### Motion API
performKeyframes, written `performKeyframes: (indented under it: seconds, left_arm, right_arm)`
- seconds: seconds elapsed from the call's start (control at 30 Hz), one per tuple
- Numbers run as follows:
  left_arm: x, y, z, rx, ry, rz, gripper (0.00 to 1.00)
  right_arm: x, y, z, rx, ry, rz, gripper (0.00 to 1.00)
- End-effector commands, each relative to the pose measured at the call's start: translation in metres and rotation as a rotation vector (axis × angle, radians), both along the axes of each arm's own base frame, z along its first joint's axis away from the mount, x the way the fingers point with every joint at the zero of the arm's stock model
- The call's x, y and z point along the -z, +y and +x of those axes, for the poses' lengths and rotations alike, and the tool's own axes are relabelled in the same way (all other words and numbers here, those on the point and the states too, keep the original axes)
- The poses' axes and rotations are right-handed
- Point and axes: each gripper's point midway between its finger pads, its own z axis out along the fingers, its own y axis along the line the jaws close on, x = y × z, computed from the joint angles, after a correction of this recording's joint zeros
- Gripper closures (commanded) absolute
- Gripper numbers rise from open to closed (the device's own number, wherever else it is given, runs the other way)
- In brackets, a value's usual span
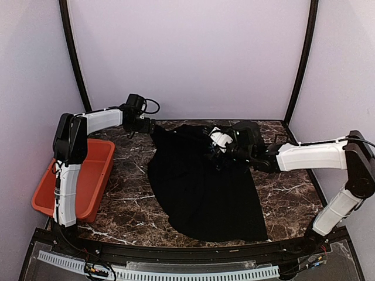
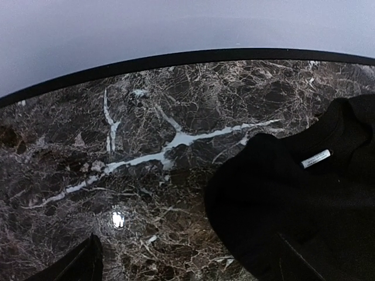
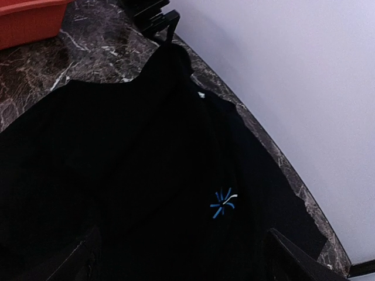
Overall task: Pin the brooch onto the clothing
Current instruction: Flatten out the crumpled clothing at the center of the board.
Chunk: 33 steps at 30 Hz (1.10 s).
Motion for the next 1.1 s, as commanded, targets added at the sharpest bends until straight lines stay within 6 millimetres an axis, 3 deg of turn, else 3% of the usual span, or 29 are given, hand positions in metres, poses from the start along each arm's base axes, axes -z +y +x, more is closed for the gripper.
performKeyframes:
  seconds: [0.0,0.1,0.2,0.3,0.37,0.47,0.7,0.83,1.07]
  left_arm:
    - [0.007,0.009,-0.008,-0.059,0.106,-0.297,0.01]
    - [-0.008,-0.002,-0.017,-0.034,0.095,-0.374,0.01]
    - [-0.025,-0.013,-0.039,-0.035,0.077,-0.447,0.01]
    - [-0.026,-0.025,-0.060,-0.054,0.082,-0.498,0.01]
    - [-0.011,-0.030,-0.078,-0.078,0.115,-0.544,0.01]
    - [-0.016,-0.049,-0.088,-0.057,0.112,-0.609,0.01]
    - [-0.025,-0.091,-0.115,0.045,0.099,-0.491,0.04]
    - [-0.012,-0.103,-0.128,0.078,0.100,-0.337,0.10]
    - [0.022,-0.135,-0.145,0.114,0.167,-0.275,0.18]
  right_arm:
    - [0.026,0.001,-0.018,-0.026,0.073,-0.011,0.07]
    - [0.029,-0.005,-0.022,0.009,0.105,0.015,0.08]
    - [0.025,-0.010,-0.026,0.039,0.126,0.053,0.09]
    - [0.021,-0.013,-0.029,0.066,0.146,0.093,0.11]
    - [0.024,-0.013,-0.033,0.072,0.159,0.099,0.12]
    - [0.030,-0.008,-0.041,0.066,0.170,0.083,0.13]
    - [0.045,-0.002,-0.058,0.060,0.201,0.057,0.14]
    - [0.050,-0.002,-0.060,0.067,0.204,0.047,0.14]
    - [0.059,-0.006,-0.059,0.094,0.212,0.023,0.15]
